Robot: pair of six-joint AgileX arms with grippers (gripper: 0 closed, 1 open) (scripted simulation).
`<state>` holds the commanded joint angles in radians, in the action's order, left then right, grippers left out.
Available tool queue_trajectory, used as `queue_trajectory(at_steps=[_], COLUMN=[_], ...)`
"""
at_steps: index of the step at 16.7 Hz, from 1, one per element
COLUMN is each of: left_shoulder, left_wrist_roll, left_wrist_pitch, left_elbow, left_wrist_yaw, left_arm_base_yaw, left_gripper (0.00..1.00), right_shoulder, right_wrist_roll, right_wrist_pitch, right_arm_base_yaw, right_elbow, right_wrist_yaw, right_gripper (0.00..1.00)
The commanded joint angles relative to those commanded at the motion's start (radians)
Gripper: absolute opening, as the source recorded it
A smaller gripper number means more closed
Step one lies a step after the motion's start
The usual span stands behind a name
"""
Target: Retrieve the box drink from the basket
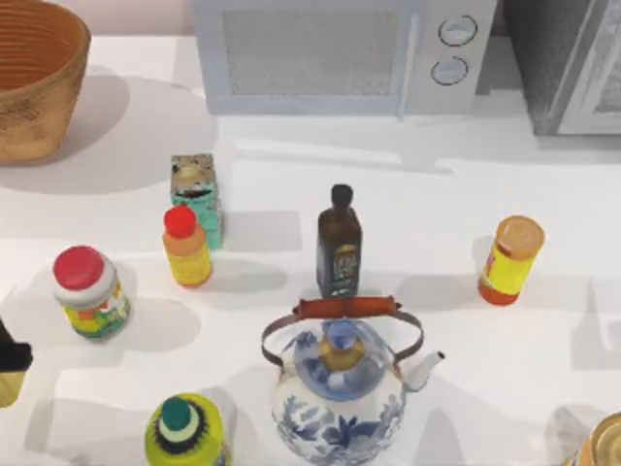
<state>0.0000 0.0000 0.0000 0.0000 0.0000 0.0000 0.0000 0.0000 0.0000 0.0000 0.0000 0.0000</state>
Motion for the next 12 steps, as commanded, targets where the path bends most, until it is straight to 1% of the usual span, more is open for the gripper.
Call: queue_trajectory(at_steps=[4,6,9,12], left_shoulder=[0.007,0.039,0.143,0.285], left_wrist_roll=[0.001,-0.001,0.003,0.012], left_wrist_pitch=[0.002,0.025,0.119,0.250], left_elbow=[0.000,0.001,0.019,0.045], left_wrist_yaw=[-0.001,-0.034,-0.150,-0.308], left_arm_base_yaw=[0.003,-0.007,-0.043,-0.095], left_gripper=[0.00,0.00,0.00,0.00], right_shoulder=[0.000,0.000,0.000,0.000], right_wrist_roll=[0.000,0.000,0.000,0.000], right_wrist_pitch=[0.000,0.000,0.000,0.000], right_arm_base_yaw=[0.000,0.000,0.000,0.000], right_elbow=[0.000,0.000,0.000,0.000], right_wrist_yaw=[0.000,0.000,0.000,0.000], right_gripper=[1.00,1.00,1.00,1.00])
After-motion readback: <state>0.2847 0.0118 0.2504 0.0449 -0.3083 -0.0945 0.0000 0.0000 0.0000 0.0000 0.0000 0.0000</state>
